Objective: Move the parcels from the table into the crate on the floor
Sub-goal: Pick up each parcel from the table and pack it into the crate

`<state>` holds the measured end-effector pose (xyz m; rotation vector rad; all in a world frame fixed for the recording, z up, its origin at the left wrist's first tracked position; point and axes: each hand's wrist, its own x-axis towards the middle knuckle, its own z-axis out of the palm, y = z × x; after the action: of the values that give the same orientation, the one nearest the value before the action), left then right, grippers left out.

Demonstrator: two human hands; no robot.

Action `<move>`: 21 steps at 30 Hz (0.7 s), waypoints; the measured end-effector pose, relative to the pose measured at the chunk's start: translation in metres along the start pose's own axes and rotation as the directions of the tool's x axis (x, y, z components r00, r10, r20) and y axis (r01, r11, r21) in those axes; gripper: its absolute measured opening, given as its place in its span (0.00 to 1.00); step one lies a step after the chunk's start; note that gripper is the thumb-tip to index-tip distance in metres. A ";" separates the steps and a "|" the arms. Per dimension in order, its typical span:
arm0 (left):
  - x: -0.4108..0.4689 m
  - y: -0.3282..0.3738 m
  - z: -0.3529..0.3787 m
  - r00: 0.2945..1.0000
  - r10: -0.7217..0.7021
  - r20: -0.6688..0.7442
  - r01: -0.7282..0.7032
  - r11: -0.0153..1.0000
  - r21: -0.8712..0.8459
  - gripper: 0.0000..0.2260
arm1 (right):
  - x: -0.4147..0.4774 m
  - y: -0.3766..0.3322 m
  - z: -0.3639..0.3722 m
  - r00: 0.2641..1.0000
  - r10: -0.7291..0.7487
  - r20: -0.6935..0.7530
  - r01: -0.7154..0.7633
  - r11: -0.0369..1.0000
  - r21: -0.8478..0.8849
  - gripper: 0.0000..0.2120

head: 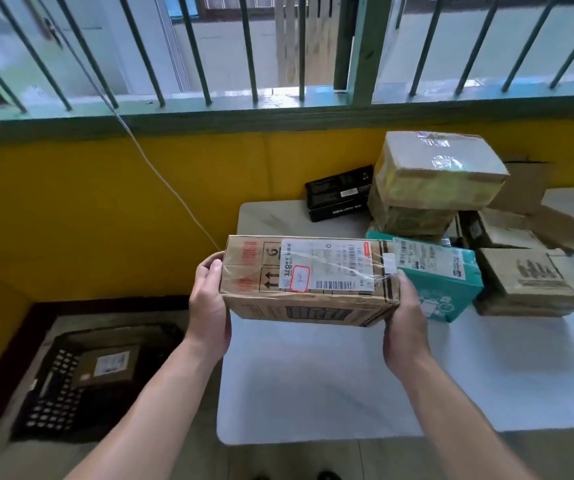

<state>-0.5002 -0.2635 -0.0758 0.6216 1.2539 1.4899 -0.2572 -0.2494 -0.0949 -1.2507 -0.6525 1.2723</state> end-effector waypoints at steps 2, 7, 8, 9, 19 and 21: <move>-0.008 0.019 0.002 0.997 0.062 0.040 -0.062 0.998 -0.011 0.14 | -0.006 -0.018 0.006 0.999 -0.048 0.020 0.047 0.998 0.037 0.20; -0.030 0.061 0.005 0.972 0.234 0.026 -0.234 0.972 -0.007 0.13 | -0.029 -0.063 0.033 0.983 -0.168 0.073 0.164 0.985 0.055 0.15; -0.035 0.069 0.005 0.965 0.261 0.017 -0.261 0.965 -0.012 0.14 | -0.035 -0.070 0.039 0.978 -0.186 0.090 0.181 0.982 0.058 0.14; -0.040 0.077 0.004 0.958 0.287 0.007 -0.287 0.958 -0.020 0.14 | -0.041 -0.077 0.044 0.973 -0.202 0.110 0.195 0.978 0.072 0.13; -0.061 0.127 -0.005 0.907 0.422 -0.001 -0.420 0.902 -0.099 0.16 | -0.069 -0.108 0.063 0.938 -0.304 0.166 0.282 0.949 0.143 0.11; -0.060 0.129 -0.006 0.909 0.416 -0.003 -0.414 0.903 -0.117 0.16 | -0.070 -0.109 0.065 0.938 -0.303 0.165 0.276 0.946 0.170 0.11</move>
<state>-0.5350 -0.3097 0.0545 0.8649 1.0482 1.8862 -0.2978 -0.2761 0.0415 -0.8830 -0.8343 1.1753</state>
